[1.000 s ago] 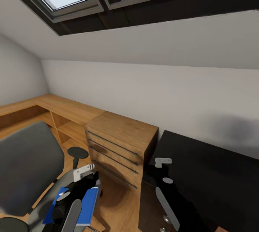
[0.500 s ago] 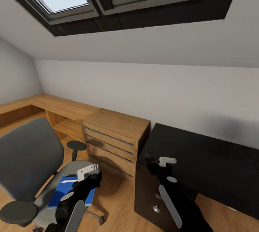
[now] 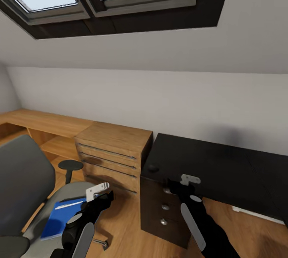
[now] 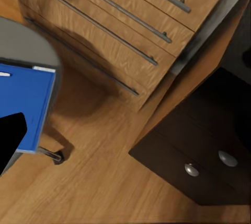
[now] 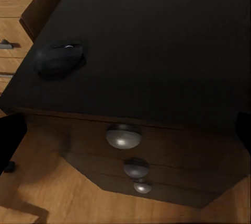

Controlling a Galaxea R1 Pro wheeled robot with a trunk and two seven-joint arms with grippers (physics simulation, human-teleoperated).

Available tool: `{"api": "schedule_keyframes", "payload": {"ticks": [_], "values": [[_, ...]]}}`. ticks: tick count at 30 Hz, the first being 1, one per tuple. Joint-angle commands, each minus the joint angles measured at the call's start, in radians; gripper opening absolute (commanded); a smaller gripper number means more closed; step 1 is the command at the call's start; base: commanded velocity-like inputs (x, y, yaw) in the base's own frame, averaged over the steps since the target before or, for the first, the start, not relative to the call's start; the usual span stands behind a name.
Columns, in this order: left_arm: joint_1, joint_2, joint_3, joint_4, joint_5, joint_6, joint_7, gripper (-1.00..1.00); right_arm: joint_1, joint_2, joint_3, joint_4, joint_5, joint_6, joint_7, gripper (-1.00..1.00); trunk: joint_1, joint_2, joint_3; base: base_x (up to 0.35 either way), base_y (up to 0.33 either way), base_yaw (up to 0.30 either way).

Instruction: In the bedroom, organize the workspace by keeping the computer under the desk, ensuring the monitor is on the desk, placing the keyboard on the desk next to the monitor, placing the mouse on the desk next to the keyboard, moving the folder from the swivel chair onto the desk next to the mouse, stacking the notebook on top of the folder with the pen on top of the notebook, and positioning the swivel chair next to the desk.

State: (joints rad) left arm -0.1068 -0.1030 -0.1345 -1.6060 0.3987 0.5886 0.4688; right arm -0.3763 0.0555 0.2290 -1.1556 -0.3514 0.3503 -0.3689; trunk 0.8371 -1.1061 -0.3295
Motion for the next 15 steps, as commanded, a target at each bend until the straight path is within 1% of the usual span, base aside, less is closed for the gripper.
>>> {"api": "schedule_keyframes", "payload": {"ticks": [1,4,8,15], "values": [[-0.001,0.000,-0.001,-0.002,0.011,0.002,0.010,1.00,-0.001,0.000,-0.002,-0.001,-0.009,0.003,-0.008,1.00,0.000,-0.001,-0.001,-0.006,0.008,-0.295],[-0.001,0.000,-0.001,-0.002,0.011,0.002,0.010,1.00,-0.001,0.000,-0.024,-0.001,-0.012,0.003,-0.008,1.00,0.000,-0.001,-0.001,-0.003,0.004,-0.295],[-0.001,0.000,-0.001,-0.002,0.011,0.002,0.010,1.00,-0.001,0.000,-0.037,-0.001,-0.019,0.003,-0.008,1.00,0.000,-0.001,-0.001,-0.001,0.002,-0.295],[-0.001,0.000,-0.001,-0.002,0.010,0.001,0.010,1.00,-0.001,0.000,-0.043,-0.001,-0.024,0.003,-0.008,1.00,0.000,-0.001,-0.001,0.000,0.000,-0.296]]}}
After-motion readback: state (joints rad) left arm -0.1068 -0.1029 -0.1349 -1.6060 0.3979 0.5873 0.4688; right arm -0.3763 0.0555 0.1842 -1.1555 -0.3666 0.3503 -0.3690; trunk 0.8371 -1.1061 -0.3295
